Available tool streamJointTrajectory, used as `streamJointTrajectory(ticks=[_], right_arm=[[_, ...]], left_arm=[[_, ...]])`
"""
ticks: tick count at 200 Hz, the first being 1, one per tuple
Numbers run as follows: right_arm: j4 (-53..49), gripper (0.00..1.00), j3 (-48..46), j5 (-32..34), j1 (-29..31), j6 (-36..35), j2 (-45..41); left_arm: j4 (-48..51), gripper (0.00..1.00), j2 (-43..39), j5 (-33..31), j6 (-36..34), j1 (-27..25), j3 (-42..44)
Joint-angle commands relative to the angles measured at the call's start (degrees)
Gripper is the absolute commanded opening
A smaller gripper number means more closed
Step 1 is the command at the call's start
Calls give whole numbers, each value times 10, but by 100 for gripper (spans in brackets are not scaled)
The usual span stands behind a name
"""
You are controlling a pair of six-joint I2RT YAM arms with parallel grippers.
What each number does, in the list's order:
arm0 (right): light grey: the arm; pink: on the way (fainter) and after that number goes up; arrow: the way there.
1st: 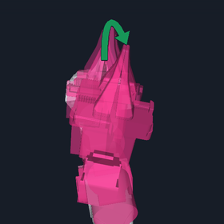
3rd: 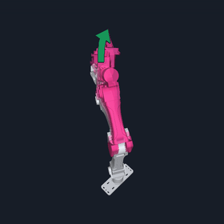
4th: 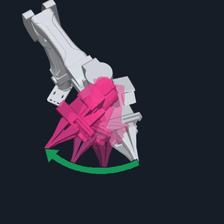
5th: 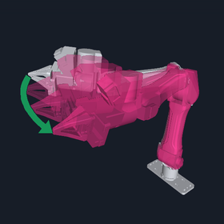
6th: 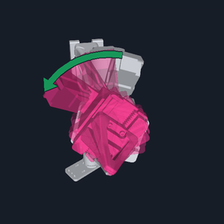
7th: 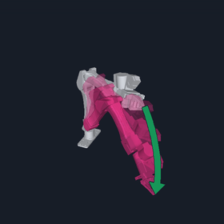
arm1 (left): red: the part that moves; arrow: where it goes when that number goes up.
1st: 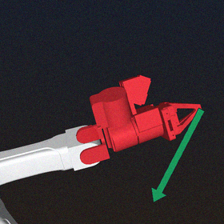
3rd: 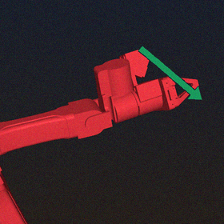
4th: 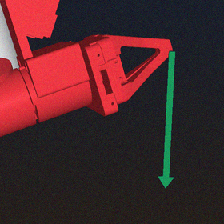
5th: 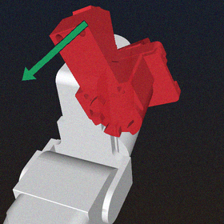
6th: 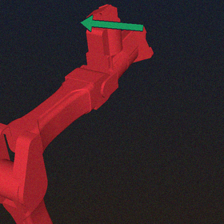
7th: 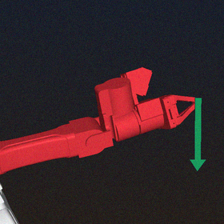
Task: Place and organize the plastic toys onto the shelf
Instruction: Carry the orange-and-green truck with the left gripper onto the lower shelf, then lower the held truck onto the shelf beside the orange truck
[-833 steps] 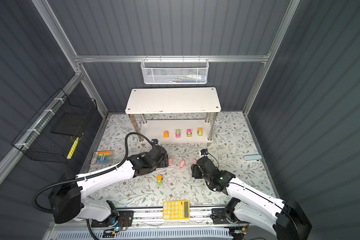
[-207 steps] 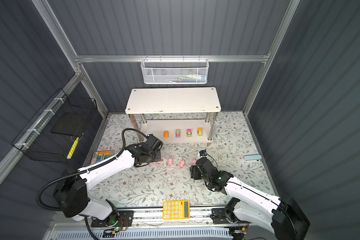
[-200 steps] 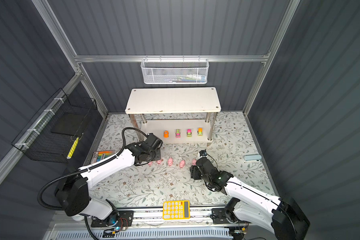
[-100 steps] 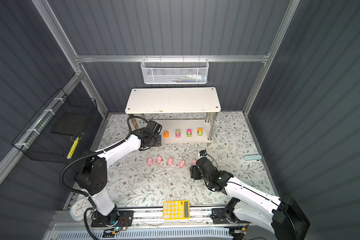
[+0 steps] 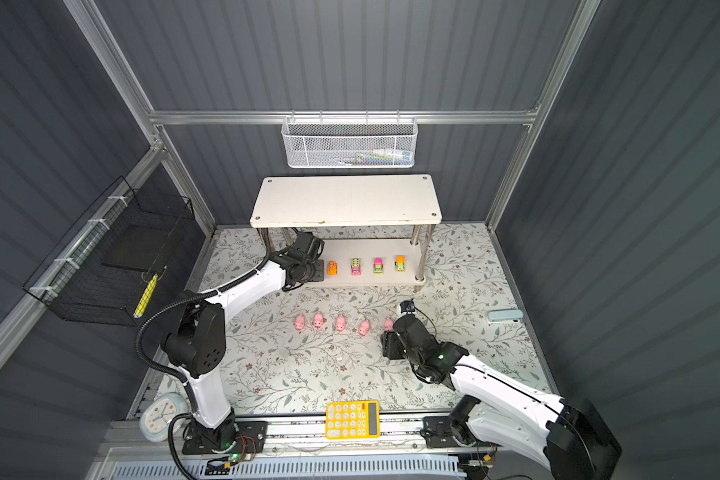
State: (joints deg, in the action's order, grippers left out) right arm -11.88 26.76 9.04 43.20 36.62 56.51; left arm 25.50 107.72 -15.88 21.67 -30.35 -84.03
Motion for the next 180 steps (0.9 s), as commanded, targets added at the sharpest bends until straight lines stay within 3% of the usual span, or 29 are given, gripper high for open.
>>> streamJointTrajectory(ticks=[1, 180], right_arm=[[-9, 68, 6, 8, -1, -3, -2], [-10, 68, 17, 9, -1, 2, 16]], left_arm=[[-36, 29, 3, -22, -8, 6, 14], [-96, 30, 53, 18, -6, 56, 37]])
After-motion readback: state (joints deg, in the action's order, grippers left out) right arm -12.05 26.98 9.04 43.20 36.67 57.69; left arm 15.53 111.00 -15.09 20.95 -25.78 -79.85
